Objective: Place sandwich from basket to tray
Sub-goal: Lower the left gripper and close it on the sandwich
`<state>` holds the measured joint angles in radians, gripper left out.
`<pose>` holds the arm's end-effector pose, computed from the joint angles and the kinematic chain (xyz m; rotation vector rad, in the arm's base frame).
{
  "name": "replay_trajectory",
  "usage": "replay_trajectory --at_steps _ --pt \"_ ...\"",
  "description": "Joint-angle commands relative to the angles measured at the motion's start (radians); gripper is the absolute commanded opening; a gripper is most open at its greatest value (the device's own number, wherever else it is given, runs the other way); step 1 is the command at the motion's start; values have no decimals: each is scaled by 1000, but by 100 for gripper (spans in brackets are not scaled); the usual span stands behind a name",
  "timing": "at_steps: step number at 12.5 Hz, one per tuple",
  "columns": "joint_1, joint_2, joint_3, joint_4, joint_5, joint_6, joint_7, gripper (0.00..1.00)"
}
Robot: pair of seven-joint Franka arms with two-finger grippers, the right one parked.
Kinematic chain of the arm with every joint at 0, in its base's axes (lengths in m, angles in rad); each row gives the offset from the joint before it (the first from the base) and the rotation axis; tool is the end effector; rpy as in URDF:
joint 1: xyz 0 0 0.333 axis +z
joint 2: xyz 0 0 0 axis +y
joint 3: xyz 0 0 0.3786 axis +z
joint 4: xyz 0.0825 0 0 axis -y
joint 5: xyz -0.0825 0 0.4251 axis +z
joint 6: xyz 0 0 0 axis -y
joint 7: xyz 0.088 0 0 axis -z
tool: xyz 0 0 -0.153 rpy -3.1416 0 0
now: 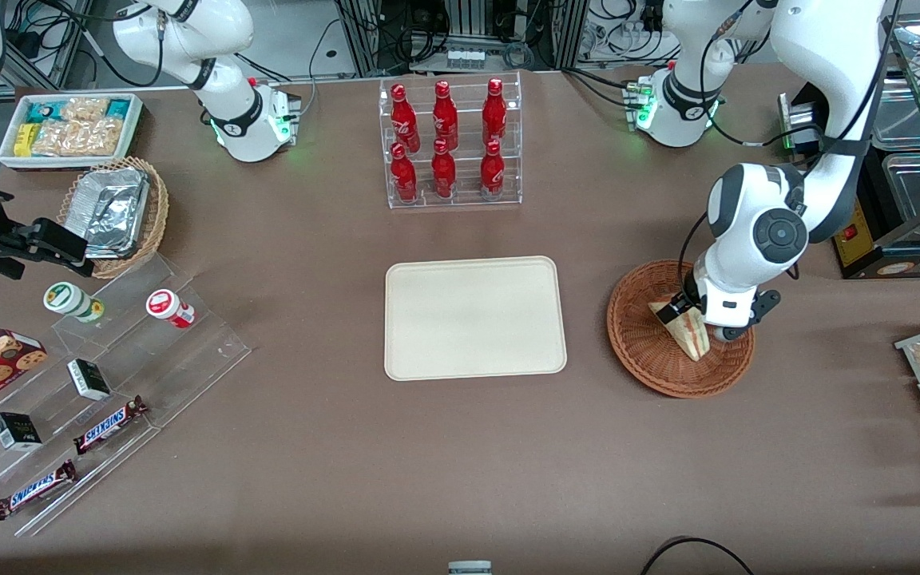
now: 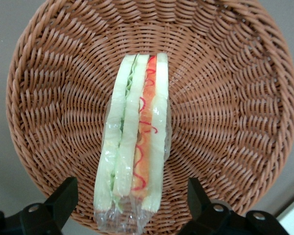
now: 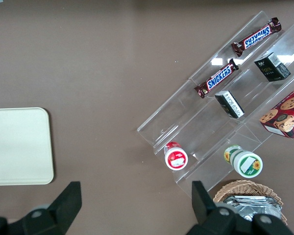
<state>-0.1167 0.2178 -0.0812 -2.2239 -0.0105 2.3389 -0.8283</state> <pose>0.5599 -0.1131 0.2520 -2.9517 -0.9767 0.1574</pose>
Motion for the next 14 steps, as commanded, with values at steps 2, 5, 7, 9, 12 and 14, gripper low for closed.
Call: replay_trajectory --at_steps 2,5,7,9,12,14 --pt "-1 2 3 -5 -11 17 43 14" --pt "-3 -5 3 1 -9 7 52 6" --pt "-9 -21 3 16 -6 0 51 6" --pt "-52 -23 1 97 0 -121 49 6" --pt "-93 -11 -2 263 1 -375 90 6" --pt "-153 -3 -6 271 1 -386 139 6"
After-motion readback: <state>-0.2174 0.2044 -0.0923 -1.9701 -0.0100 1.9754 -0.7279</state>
